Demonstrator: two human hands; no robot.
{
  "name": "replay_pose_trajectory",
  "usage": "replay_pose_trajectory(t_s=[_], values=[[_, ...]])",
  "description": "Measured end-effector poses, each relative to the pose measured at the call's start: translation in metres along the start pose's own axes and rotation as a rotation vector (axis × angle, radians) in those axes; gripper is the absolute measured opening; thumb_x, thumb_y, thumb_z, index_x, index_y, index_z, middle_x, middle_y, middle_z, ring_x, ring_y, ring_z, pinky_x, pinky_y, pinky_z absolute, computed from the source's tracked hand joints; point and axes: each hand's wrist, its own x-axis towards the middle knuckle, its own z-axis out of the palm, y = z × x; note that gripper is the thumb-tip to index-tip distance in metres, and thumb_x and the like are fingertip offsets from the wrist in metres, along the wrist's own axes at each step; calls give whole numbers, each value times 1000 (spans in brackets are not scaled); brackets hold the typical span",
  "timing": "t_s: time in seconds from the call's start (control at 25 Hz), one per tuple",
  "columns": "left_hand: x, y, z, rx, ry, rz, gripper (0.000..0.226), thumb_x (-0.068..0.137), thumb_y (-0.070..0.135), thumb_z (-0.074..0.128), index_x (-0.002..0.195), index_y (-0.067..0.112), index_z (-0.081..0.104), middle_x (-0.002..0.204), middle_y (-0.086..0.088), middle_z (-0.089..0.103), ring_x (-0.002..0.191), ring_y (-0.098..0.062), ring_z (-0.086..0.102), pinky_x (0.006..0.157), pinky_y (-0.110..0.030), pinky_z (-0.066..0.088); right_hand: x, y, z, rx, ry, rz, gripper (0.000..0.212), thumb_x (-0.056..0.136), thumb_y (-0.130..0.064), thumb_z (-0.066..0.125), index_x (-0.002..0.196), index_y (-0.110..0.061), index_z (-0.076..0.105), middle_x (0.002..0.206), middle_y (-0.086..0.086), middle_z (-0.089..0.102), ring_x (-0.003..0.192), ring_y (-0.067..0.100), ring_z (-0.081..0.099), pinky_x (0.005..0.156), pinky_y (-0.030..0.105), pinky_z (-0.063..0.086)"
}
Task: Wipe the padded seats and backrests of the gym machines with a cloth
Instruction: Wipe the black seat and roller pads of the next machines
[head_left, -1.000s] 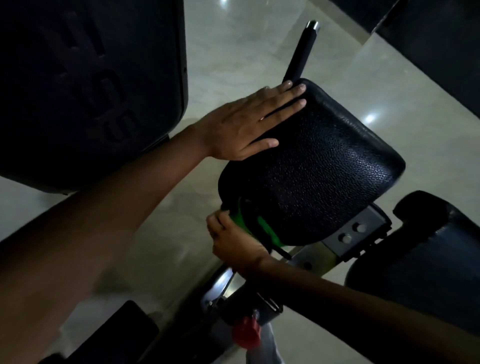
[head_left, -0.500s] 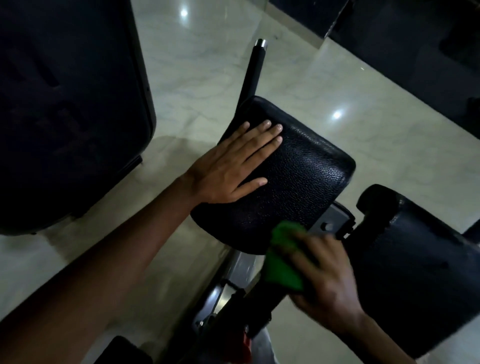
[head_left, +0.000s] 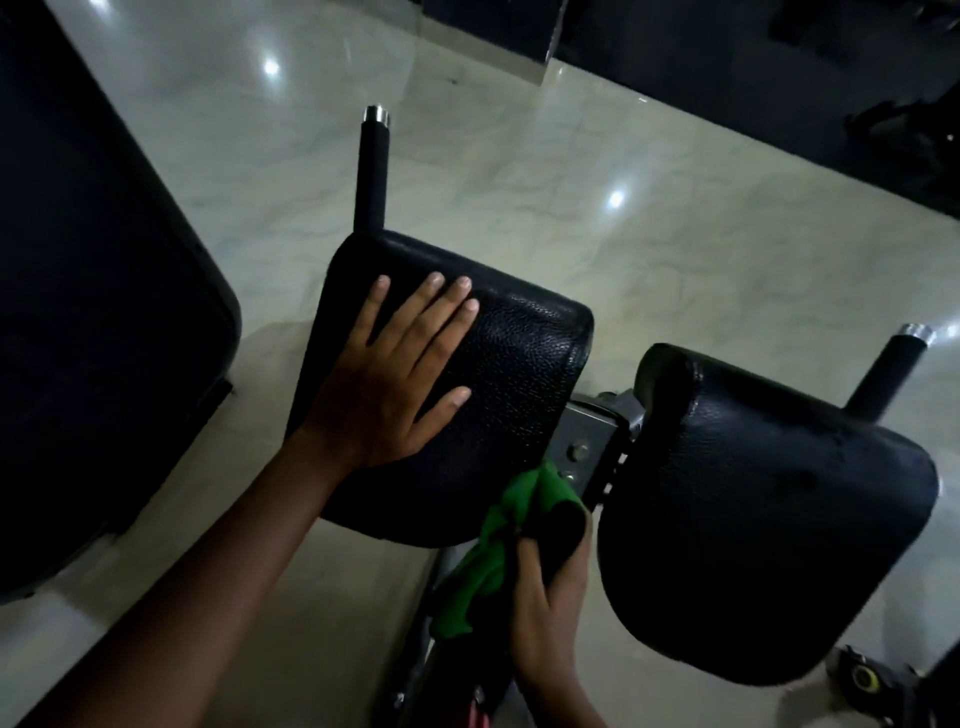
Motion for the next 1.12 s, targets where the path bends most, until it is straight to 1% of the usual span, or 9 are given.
replay_pose_trajectory(t_s=[0.12,0.2,0.28,0.48,0.6,0.76,0.92,1.0,1.12], values=[[2,-2,1,32,-6,4,64,96,41,35,146,2,31,153,-15,28,143,-30,23,114,-58,16,46,-25,-1,49,43,-225,35,74,-24,50,109,-26,53,102,0,59,101,3,56,93,29,46],[3,1,1,54,-6,12,63,97,41,32,146,1,31,154,-16,27,143,-31,23,114,-59,16,85,-42,2,64,150,-246,31,75,-19,52,105,-28,53,98,-7,58,92,-10,53,85,11,40],[1,5,1,56,-11,1,63,97,39,33,146,0,30,154,-17,27,143,-32,22,114,-60,16,78,-45,5,54,142,-220,34,74,-20,52,105,-36,53,102,-15,56,93,-13,51,86,7,36],[6,24,-4,-32,18,-85,60,91,32,40,141,-1,39,150,-20,34,141,-37,25,112,-63,13,27,-24,-40,-154,-250,-201,37,66,-35,53,100,-46,51,106,-9,56,100,-1,54,86,20,43],[13,44,-9,-130,62,-182,52,89,26,42,134,2,49,143,-17,44,137,-34,34,113,-60,14,45,-57,-77,-156,-266,-330,39,63,-28,59,97,-46,60,102,-6,62,96,4,60,83,19,47],[35,98,-18,-314,66,-125,41,89,19,44,124,4,59,133,-14,55,132,-30,41,113,-53,22,69,-107,-125,-188,-193,-416,41,62,-33,59,99,-51,60,100,-13,64,94,2,61,83,17,49],[70,172,-22,-585,-4,-215,41,94,25,42,129,7,55,135,-9,53,131,-22,43,109,-37,33,126,-147,-187,-532,-89,-641,48,64,-36,57,108,-18,66,103,-6,59,91,-5,54,84,1,35],[84,208,-15,-599,-53,-274,48,95,33,40,134,8,50,141,-7,48,134,-20,39,109,-35,32,160,-151,-215,-694,-148,-620,51,65,-38,58,109,-14,66,102,-7,55,87,-8,49,80,-1,32],[98,243,0,-483,-117,-412,57,98,43,30,138,5,46,146,-7,43,139,-20,30,113,-37,22,210,-137,-240,-854,-416,-514,59,65,-48,53,116,-17,62,106,-9,52,98,7,54,85,17,38]])
